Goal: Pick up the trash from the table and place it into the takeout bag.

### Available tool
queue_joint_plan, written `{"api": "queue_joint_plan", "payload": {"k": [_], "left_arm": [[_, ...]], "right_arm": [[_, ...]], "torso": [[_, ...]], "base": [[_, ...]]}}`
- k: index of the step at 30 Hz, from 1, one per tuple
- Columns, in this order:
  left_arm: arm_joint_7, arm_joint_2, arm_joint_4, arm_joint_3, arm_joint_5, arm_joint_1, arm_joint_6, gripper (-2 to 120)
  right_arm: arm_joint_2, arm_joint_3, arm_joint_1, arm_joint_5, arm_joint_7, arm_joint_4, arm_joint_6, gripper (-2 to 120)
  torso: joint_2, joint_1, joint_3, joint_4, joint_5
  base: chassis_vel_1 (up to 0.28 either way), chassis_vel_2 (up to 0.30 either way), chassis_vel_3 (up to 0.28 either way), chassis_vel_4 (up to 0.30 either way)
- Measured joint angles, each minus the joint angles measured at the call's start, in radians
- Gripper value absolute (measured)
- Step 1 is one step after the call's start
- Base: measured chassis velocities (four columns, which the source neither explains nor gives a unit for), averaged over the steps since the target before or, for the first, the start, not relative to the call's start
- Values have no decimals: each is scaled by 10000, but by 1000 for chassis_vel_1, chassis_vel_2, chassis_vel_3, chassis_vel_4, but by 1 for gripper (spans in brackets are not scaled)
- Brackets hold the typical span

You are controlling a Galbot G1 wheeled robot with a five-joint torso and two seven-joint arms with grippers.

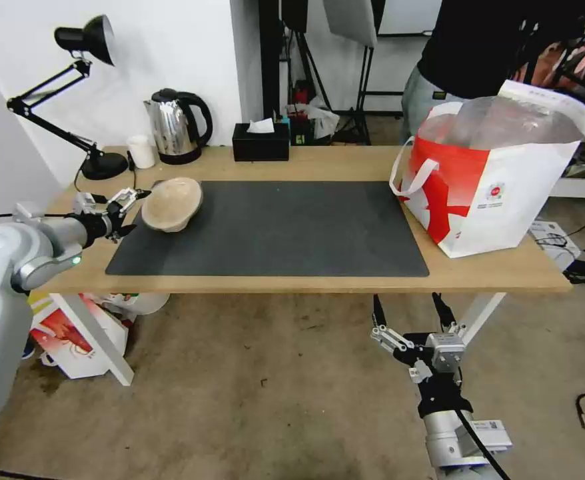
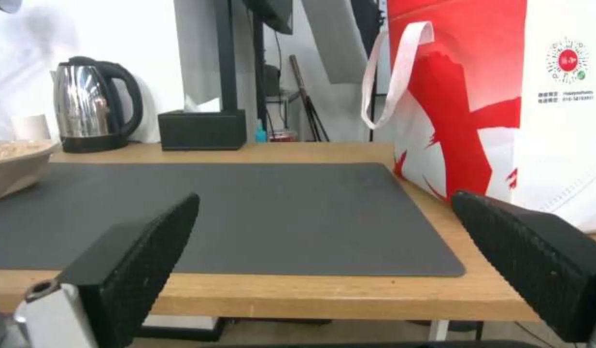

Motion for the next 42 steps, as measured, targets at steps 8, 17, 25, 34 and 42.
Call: {"api": "queue_joint_plan", "payload": {"k": [8, 17, 25, 34, 42], "left_arm": [[120, -52, 302, 236, 304, -219, 9, 100], [208, -300, 501, 419, 546, -435, 139, 100], [221, -490, 782, 650, 639, -700, 142, 100], [258, -601, 1016, 846, 730, -958, 125, 100], [293, -778, 1313, 1012, 987, -1136, 124, 100]], "right_arm": [[0, 0, 0, 0, 0, -1, 0, 100], [0, 0, 0, 0, 0, 0, 0, 100], [0, 0, 0, 0, 0, 0, 0, 100], [0, 0, 0, 0, 0, 0, 0, 100], [0, 0, 0, 0, 0, 0, 0, 100]], "torso": [[0, 0, 0, 0, 0], [0, 0, 0, 0, 0], [-1, 0, 0, 0, 0], [-1, 0, 0, 0, 1], [-1, -1, 0, -1, 0]], "base": [[0, 0, 0, 0], [0, 0, 0, 0], [0, 0, 0, 0], [0, 0, 0, 0], [0, 0, 0, 0]]}}
